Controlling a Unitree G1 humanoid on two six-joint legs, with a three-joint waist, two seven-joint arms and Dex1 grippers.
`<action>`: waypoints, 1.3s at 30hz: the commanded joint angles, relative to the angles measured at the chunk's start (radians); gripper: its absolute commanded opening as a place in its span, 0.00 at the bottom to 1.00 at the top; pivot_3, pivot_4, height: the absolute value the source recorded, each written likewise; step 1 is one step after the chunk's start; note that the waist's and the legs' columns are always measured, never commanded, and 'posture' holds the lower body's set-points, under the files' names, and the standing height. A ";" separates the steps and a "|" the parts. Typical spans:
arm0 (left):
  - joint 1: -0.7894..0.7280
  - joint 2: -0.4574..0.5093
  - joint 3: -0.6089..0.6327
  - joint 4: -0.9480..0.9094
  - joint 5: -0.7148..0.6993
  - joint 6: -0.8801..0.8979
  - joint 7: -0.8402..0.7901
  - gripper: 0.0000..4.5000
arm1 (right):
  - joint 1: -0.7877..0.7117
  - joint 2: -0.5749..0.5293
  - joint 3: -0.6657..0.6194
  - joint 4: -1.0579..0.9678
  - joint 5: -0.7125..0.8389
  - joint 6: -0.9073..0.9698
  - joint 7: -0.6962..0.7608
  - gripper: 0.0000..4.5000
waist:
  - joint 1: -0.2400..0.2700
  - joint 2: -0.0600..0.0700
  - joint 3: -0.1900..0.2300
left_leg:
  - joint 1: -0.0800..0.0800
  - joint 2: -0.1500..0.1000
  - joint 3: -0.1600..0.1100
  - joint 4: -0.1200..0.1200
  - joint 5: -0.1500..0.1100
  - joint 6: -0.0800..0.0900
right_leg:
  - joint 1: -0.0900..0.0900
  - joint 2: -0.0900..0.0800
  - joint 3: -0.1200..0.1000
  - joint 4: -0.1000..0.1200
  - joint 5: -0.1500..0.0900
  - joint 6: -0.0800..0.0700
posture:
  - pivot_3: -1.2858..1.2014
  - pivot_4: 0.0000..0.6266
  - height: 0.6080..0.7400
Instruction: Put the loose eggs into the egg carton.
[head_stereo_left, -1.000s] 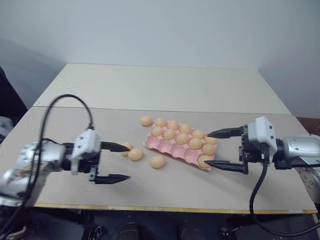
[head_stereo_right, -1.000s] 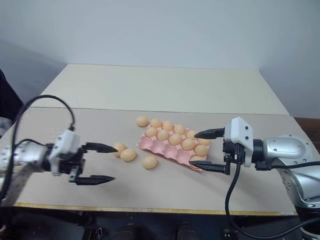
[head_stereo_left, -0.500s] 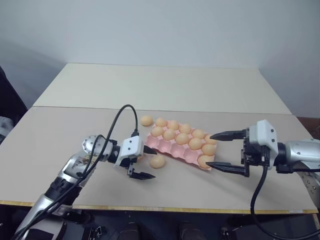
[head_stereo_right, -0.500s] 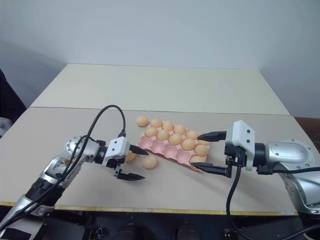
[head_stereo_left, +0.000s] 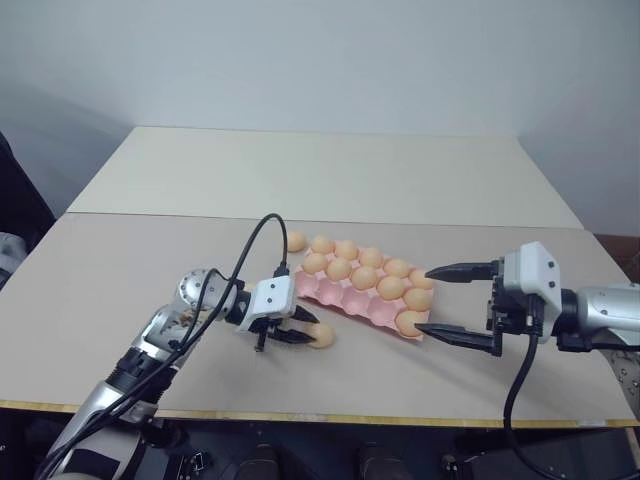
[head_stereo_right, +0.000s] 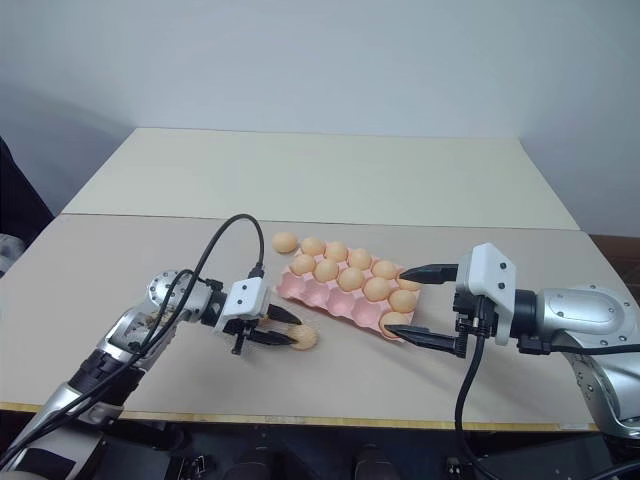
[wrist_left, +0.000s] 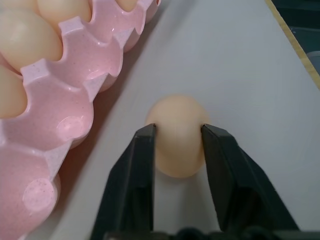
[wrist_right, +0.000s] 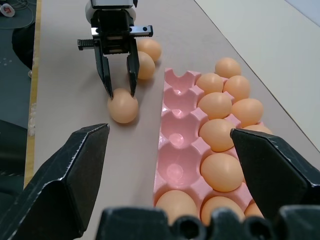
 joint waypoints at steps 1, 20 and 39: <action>-0.025 -0.001 0.020 -0.014 -0.011 -0.011 -0.004 0.33 | -0.010 -0.009 -0.040 -0.022 0.014 -0.010 -0.005 1.00 | 0.000 0.000 0.000 | 0.000 0.000 0.000 0.000 0.000 0.000 | 0.000 0.000 0.000 0.000 0.000 0.000 | 0.52 0.24 1.00; -0.085 -0.015 0.053 0.027 -0.068 -0.010 -0.057 0.33 | 0.008 -0.005 -0.055 -0.038 0.016 -0.008 -0.030 1.00 | -0.001 0.000 0.000 | 0.000 0.000 0.000 0.000 0.000 0.000 | 0.000 0.000 0.000 0.000 0.000 0.000 | 0.52 0.24 1.00; -0.091 -0.048 -0.056 0.072 0.099 -0.062 -0.009 0.89 | 0.033 -0.001 -0.073 -0.061 0.021 -0.003 -0.045 1.00 | 0.000 0.000 0.000 | 0.000 0.000 0.000 0.000 0.000 0.000 | 0.000 0.000 0.000 0.000 0.000 0.000 | 0.52 0.24 1.00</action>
